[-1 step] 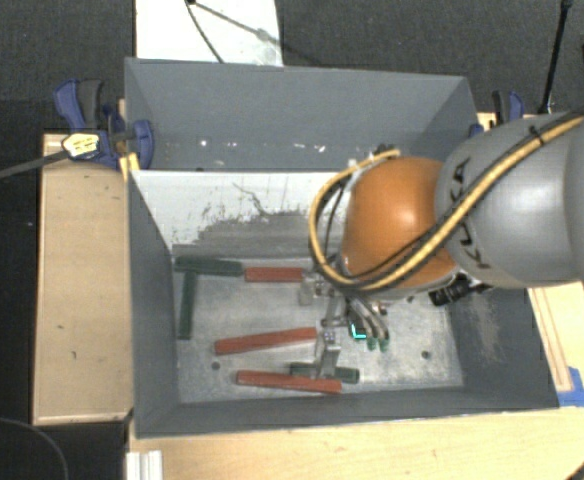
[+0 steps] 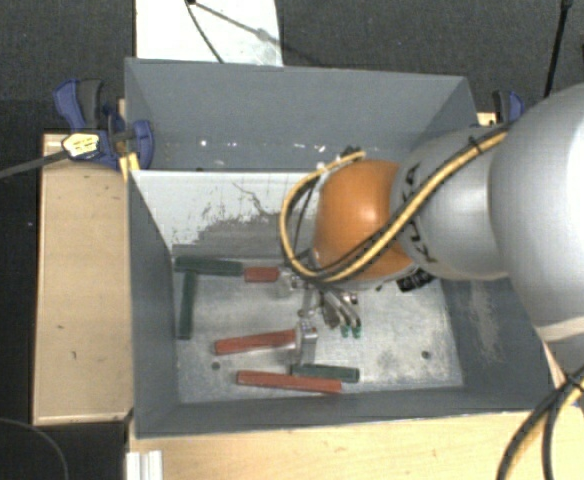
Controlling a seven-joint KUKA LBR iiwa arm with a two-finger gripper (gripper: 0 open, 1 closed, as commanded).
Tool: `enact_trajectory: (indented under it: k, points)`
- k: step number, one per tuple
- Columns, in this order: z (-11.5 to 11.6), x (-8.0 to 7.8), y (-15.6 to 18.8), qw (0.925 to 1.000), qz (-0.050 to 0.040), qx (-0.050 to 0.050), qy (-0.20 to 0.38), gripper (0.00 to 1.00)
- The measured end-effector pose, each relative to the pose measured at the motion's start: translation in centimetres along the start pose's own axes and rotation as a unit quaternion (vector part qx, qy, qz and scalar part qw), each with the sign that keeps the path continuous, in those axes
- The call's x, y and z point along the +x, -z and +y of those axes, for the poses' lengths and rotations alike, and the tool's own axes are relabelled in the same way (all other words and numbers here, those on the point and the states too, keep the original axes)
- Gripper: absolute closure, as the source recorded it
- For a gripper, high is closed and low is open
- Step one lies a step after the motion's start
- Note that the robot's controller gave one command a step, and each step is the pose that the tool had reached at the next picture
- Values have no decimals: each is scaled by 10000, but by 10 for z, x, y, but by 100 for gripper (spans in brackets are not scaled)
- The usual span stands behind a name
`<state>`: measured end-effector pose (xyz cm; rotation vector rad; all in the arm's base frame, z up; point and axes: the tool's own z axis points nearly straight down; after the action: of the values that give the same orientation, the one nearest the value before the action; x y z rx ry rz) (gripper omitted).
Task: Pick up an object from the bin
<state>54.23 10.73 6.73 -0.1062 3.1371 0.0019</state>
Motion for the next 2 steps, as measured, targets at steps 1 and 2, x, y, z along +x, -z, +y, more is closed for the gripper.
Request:
enact_trajectory:
  k: [1, 2]
  points:
    - [0, 0, 3, 10000, -9, -2, -25, 100]
    - [21, -35, 106, 9994, -47, -11, -331, 100]
